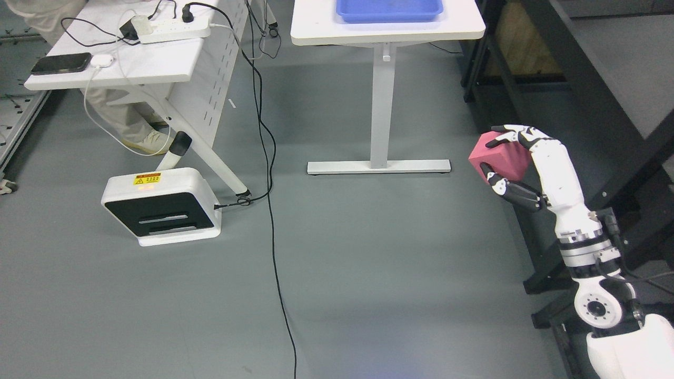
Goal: Pick pink block from left shelf to tray
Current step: 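Carry the pink cube in the right hand toward the blue tray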
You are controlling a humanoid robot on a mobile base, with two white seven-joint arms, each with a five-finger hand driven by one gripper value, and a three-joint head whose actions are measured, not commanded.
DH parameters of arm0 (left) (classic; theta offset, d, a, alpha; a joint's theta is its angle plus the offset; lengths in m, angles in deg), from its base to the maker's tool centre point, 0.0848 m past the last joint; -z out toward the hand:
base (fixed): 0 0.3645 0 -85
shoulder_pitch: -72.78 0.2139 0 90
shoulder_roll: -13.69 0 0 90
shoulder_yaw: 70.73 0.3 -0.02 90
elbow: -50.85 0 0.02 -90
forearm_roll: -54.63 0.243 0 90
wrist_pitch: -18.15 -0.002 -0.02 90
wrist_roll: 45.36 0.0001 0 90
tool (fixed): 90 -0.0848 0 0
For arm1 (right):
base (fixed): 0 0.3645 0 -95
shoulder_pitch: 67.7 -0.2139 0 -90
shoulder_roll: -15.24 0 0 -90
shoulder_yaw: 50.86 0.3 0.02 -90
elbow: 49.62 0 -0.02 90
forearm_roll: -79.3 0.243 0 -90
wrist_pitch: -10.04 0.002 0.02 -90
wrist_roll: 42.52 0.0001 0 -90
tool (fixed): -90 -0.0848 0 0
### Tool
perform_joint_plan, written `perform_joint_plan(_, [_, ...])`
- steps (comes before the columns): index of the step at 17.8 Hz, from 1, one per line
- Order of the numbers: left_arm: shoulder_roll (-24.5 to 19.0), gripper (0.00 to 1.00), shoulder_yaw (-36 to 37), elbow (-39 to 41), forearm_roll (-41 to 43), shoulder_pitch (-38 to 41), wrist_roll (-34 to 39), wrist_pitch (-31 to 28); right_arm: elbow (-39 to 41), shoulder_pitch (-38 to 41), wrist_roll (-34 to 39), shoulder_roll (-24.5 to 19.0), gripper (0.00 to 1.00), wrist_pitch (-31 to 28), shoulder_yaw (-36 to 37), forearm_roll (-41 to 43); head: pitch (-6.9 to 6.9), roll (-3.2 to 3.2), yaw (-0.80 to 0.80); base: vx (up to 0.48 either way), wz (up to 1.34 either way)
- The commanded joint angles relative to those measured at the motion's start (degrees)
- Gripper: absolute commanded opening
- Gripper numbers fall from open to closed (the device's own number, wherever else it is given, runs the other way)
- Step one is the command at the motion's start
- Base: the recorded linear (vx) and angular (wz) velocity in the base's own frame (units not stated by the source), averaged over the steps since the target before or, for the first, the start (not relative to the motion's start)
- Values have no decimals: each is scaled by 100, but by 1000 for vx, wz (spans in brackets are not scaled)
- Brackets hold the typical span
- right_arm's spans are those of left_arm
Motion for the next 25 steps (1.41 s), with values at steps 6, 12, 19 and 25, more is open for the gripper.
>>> perform_joint_plan(6, [-100,100,0,100,0,0,3,3,125,164,-2,-128,6,48,-69,1,0,0,0,148,240])
perform_joint_plan(12, [-100,100,0,100,0,0,3,3,116,146,-2,-128,6,48,-175,-16,0,0,0,238,-21])
perform_joint_plan(19, [-100,100,0,100,0,0,3,3,116,243,-2,-93,7,56,-184,-16,0,0,0,291,-66])
perform_joint_plan(25, [-100,100,0,100,0,0,3,3,125,191,7,21,7,30,-192,-471,1,0,0,302,-27])
